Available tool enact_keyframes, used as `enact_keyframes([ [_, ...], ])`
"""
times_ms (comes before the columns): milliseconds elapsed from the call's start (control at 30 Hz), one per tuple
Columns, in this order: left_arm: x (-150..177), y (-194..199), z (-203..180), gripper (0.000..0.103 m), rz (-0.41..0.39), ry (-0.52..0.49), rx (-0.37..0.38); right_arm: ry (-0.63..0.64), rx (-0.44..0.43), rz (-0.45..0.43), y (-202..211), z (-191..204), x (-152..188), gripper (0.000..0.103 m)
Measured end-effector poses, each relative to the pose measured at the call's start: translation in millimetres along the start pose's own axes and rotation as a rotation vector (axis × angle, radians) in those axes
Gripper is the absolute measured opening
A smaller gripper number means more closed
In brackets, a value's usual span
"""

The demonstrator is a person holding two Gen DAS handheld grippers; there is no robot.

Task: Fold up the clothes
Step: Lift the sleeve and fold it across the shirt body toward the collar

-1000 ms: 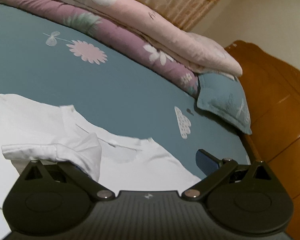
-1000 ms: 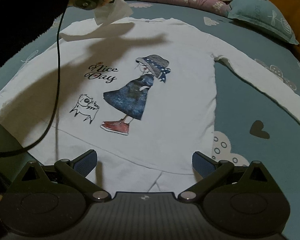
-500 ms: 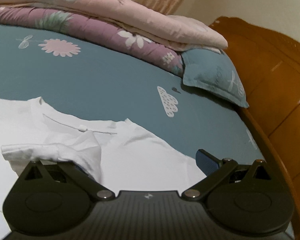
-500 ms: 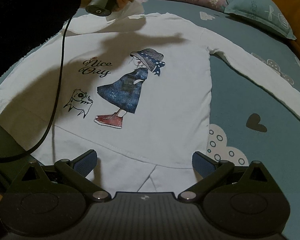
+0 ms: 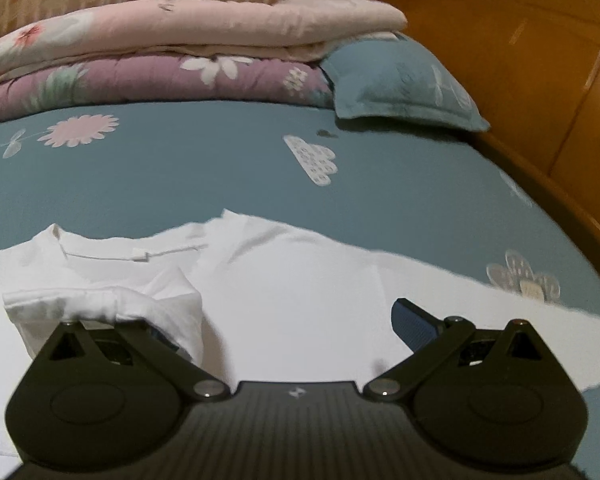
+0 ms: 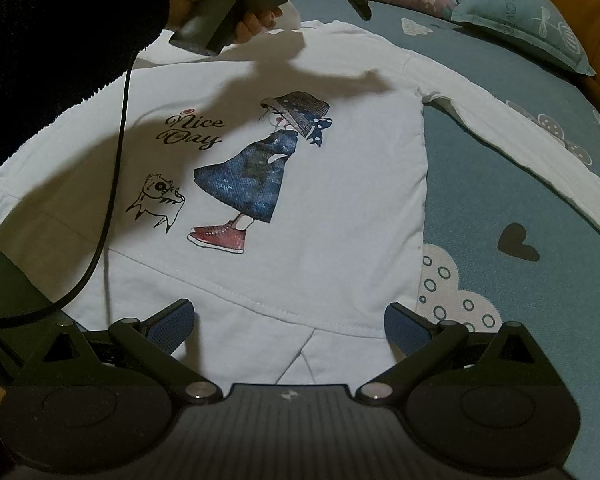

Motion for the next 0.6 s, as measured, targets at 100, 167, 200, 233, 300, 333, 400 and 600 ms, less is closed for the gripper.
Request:
enact_keyframes([
  [100, 8.6, 0.8, -5.8, 0.101, 0.004, -0.053, -0.009, -0.002, -0.002, -0.001, -0.4, -0.5, -0.1, 0.103],
  [167, 14.1, 2.6, -11.2, 0.101, 0.003, -0.095, -0.010, -0.003, -0.002, -0.001, -1.3, -0.7, 0.0, 0.103],
  [200, 16.4, 3.9, -14.2, 0.101, -0.001, -0.119, -0.015, -0.003, -0.003, -0.001, -1.7, -0.7, 0.1, 0.103],
  [233, 18.1, 5.1, -17.3, 0.101, -0.007, -0.147, -0.020, -0.004, -0.003, -0.002, -1.9, -0.7, 0.1, 0.103],
  [300, 20.9, 5.6, -23.8, 0.101, -0.012, -0.202, -0.034, -0.004, -0.003, -0.002, -2.5, -0.8, 0.2, 0.103],
  [333, 22.1, 5.2, -26.7, 0.101, -0.013, -0.228, -0.042, -0.005, -0.003, -0.003, -2.4, -0.9, 0.4, 0.103],
  [400, 24.7, 2.8, -31.8, 0.101, -0.010, -0.282, -0.066, -0.006, -0.004, -0.003, -2.1, -1.1, 0.9, 0.103],
  [600, 43.3, -1.5, -49.8, 0.101, -0.031, -0.542, -0.144, -0.006, -0.008, -0.005, -1.2, -1.4, 2.0, 0.103],
])
Point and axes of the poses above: each gripper's, at about its wrist camera, not at the fingertips, and y roughly against the way its jaws point, z to its left, x to its underside, the point moved 9 cm from there along -y, roughly the way its jaws point, and after that the axes turned 13 degrees about -x, right-handed, at the moved point
